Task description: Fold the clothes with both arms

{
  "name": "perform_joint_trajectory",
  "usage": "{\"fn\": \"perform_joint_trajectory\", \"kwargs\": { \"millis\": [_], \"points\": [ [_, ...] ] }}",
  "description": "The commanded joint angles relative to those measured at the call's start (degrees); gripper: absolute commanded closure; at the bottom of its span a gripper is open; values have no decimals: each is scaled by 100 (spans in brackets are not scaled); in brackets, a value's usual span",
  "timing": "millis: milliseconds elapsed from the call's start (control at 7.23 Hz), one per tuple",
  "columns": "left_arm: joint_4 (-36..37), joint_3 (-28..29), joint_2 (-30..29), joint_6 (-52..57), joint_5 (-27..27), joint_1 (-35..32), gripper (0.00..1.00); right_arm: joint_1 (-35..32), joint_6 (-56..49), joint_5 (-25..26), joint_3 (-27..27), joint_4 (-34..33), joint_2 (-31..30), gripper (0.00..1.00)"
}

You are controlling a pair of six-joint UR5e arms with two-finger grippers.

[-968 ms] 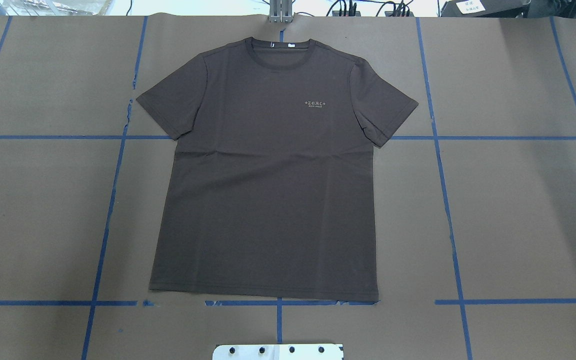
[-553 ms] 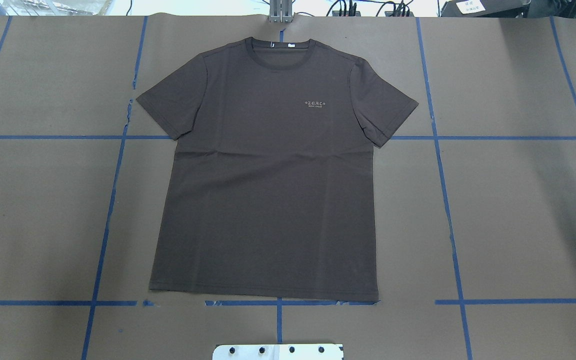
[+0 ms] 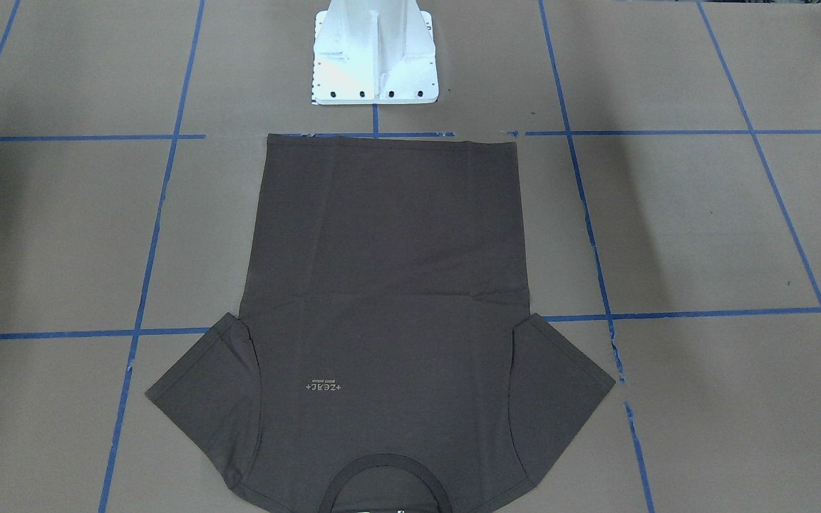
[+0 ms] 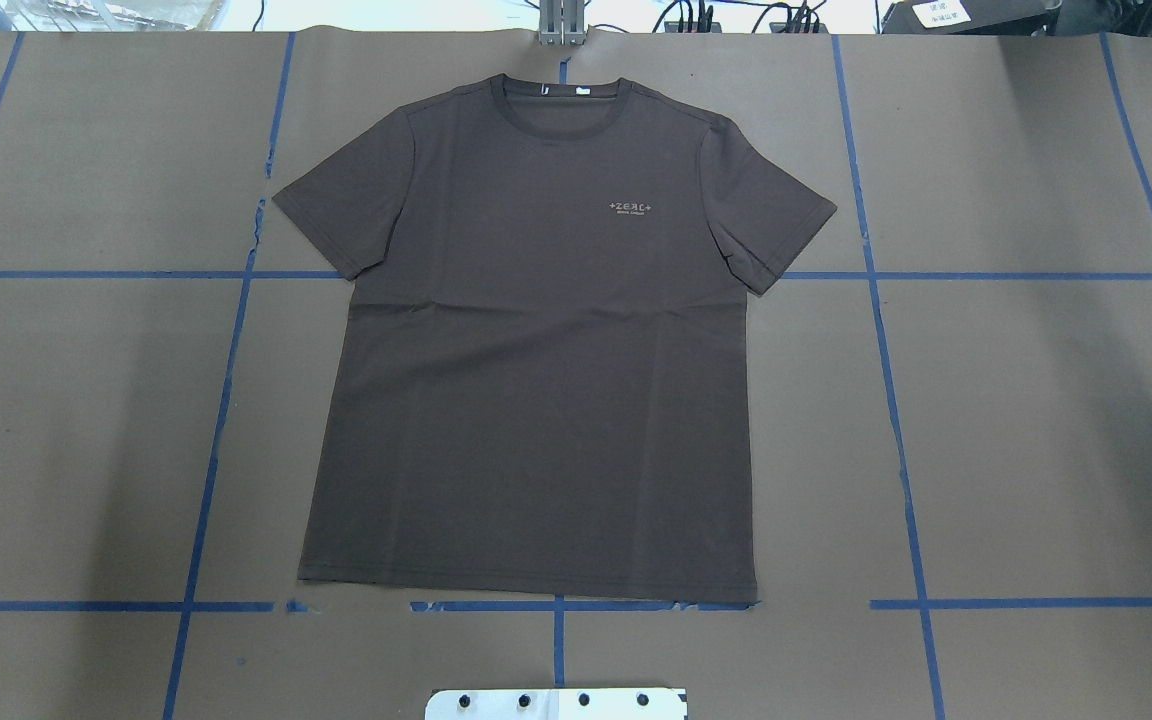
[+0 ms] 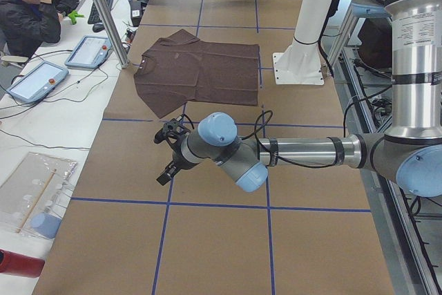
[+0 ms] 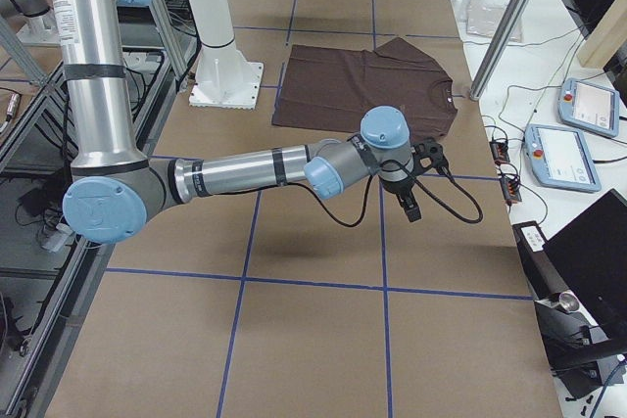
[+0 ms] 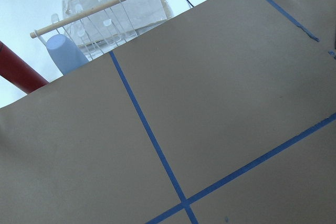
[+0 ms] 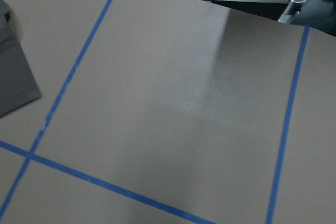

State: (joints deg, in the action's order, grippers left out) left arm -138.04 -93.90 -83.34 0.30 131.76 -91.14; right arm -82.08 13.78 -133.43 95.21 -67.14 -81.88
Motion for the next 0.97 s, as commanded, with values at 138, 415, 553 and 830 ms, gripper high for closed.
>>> {"fn": "perform_joint_trajectory", "kwargs": {
  "millis": [138, 415, 553, 830],
  "points": [
    [-136, -14, 11, -4, -1, -1, 0, 1673, 2379, 1236, -386, -1, 1450, 0],
    [-223, -23, 29, 5, -1, -9, 0, 2212, 3923, 1433, -1150, 1228, 2008, 14],
    [-250, -6, 29, -4, -1, -1, 0, 2431, 4166, 1704, -1615, 1804, 2026, 21],
    [-250, -6, 29, -12, -10, -1, 0, 2827, 4133, 2381, -2023, 1854, 2044, 27]
  ]
}}
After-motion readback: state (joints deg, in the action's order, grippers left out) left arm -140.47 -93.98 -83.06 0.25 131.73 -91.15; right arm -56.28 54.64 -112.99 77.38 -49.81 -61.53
